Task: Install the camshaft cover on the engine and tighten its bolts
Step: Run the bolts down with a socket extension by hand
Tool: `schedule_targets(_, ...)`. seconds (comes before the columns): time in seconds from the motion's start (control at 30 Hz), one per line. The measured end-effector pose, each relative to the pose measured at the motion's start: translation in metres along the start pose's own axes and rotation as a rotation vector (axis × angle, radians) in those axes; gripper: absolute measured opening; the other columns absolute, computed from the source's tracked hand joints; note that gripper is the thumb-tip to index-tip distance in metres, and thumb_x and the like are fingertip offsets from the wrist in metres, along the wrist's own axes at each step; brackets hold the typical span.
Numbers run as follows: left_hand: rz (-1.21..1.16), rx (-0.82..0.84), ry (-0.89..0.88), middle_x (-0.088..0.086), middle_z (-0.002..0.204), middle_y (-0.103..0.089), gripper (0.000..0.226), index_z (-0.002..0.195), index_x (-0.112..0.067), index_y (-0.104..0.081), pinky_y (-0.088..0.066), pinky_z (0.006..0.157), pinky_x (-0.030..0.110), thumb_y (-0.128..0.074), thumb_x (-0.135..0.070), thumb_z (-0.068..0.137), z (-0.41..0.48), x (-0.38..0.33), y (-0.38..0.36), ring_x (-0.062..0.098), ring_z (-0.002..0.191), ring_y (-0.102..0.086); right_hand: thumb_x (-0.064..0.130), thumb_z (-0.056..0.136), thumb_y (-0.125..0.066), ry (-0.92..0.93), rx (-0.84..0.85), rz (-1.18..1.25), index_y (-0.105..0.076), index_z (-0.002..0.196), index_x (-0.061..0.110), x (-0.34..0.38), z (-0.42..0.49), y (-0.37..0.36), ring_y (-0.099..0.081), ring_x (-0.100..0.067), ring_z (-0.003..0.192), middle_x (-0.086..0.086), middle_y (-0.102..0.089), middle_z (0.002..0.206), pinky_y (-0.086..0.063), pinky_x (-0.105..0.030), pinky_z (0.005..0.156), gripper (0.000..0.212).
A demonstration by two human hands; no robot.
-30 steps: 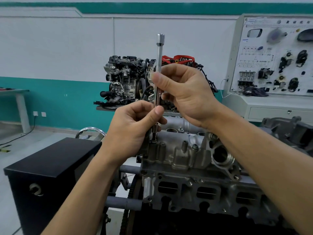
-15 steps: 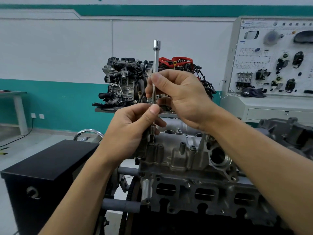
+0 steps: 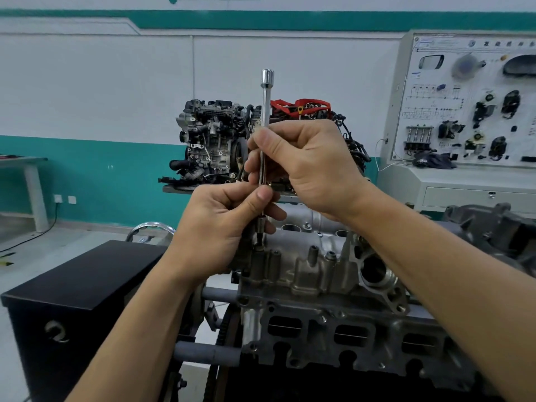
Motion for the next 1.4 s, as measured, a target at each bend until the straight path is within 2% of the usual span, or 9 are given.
schedule_targets(0.17,0.003,0.044,0.022,0.011,0.081,-0.076,0.029,0.090,-0.005,-0.076,-0.058,0.051,0.034,-0.062,-0.030,0.087,0.002,-0.001,0.003,0.017,0.061,-0.068,0.007,0.096,-0.061,0.099,-0.055,-0.134,-0.071,0.077,-0.010,0.007,0.003,0.002,-0.065,-0.031,0.054,-0.017,-0.070,0.065,-0.057,-0.048,0.059,0.028)
schedule_targets(0.37,0.211,0.012,-0.015,0.005,0.075,-0.076,0.027,0.084,-0.015,-0.076,-0.057,0.059,0.035,-0.064,-0.038,0.087,0.003,-0.010,0.004,0.018,0.064,-0.071,0.009,0.098,-0.059,0.010,0.022,-0.070,-0.071,0.085,-0.007,0.000,0.007,0.007,-0.069,-0.029,0.061,-0.014,-0.073,0.072,-0.061,-0.041,0.063,0.024)
schedule_targets(0.47,0.382,0.050,-0.135,-0.002,0.071,-0.075,0.021,0.081,-0.022,-0.077,-0.054,0.054,0.023,-0.067,-0.039,0.090,0.024,-0.040,0.009,0.011,0.061,-0.071,0.011,0.099,-0.055,0.014,0.064,-0.015,-0.071,0.091,-0.002,0.010,0.024,0.017,-0.072,-0.025,0.069,-0.009,-0.075,0.077,-0.061,-0.034,0.067,0.022)
schedule_targets(0.6,0.287,0.006,-0.141,0.007,0.067,-0.074,0.018,0.080,-0.020,-0.077,-0.047,0.045,0.015,-0.068,-0.030,0.092,0.078,-0.061,0.008,0.019,0.054,-0.070,0.016,0.102,-0.052,-0.003,-0.070,0.023,-0.069,0.087,0.006,0.018,0.076,0.041,-0.070,-0.021,0.064,-0.004,-0.074,0.070,-0.061,-0.034,0.061,0.025)
schedule_targets(0.7,0.300,-0.009,0.015,0.012,0.072,-0.074,0.018,0.086,-0.010,-0.076,-0.053,0.049,0.029,-0.067,-0.023,0.095,0.112,-0.028,0.002,0.028,0.060,-0.071,0.017,0.103,-0.050,-0.039,-0.064,-0.298,-0.069,0.087,-0.001,-0.009,0.102,0.045,-0.069,-0.018,0.065,-0.005,-0.074,0.072,-0.059,-0.038,0.067,0.030)
schedule_targets(0.77,0.305,-0.043,0.107,0.019,0.080,-0.074,0.019,0.092,-0.002,-0.074,-0.061,0.063,0.042,-0.063,-0.016,0.097,0.123,0.000,0.003,0.029,0.066,-0.069,0.016,0.103,-0.050,-0.071,-0.055,-0.382,-0.069,0.089,-0.004,-0.036,0.108,0.046,-0.068,-0.015,0.065,-0.009,-0.074,0.076,-0.057,-0.032,0.066,0.032)
schedule_targets(0.83,0.273,-0.088,0.154,0.020,0.082,-0.073,0.018,0.094,0.000,-0.074,-0.063,0.070,0.044,-0.061,-0.013,0.099,0.129,0.023,0.005,0.026,0.069,-0.069,0.017,0.103,-0.050,-0.091,-0.072,-0.380,-0.070,0.086,-0.004,-0.060,0.110,0.049,-0.069,-0.018,0.068,-0.010,-0.075,0.077,-0.055,-0.033,0.067,0.033)
schedule_targets(0.97,0.211,-0.105,0.183,0.013,0.077,-0.072,0.016,0.090,-0.007,-0.074,-0.061,0.064,0.035,-0.061,-0.012,0.099,0.135,0.048,0.002,0.023,0.064,-0.071,0.019,0.101,-0.053,-0.072,-0.119,-0.379,-0.069,0.076,0.002,-0.088,0.110,0.056,-0.070,-0.027,0.070,-0.003,-0.073,0.070,-0.058,-0.046,0.071,0.034)
schedule_targets(1.4,0.136,-0.139,0.054,0.014,0.076,-0.074,0.016,0.091,-0.017,-0.075,-0.060,0.059,0.035,-0.061,-0.014,0.097,0.132,0.065,0.000,0.025,0.064,-0.072,0.015,0.101,-0.053,-0.113,-0.022,-0.195,-0.066,0.085,-0.007,-0.101,0.113,0.056,-0.061,-0.015,0.054,-0.012,-0.072,0.071,-0.047,-0.025,0.046,0.030)
Point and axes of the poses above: each hand's wrist, its own z-axis towards the middle knuckle, its own y-axis out of the back of the hand, x = y × z, the point moved 6 cm from there along z, towards the middle knuckle
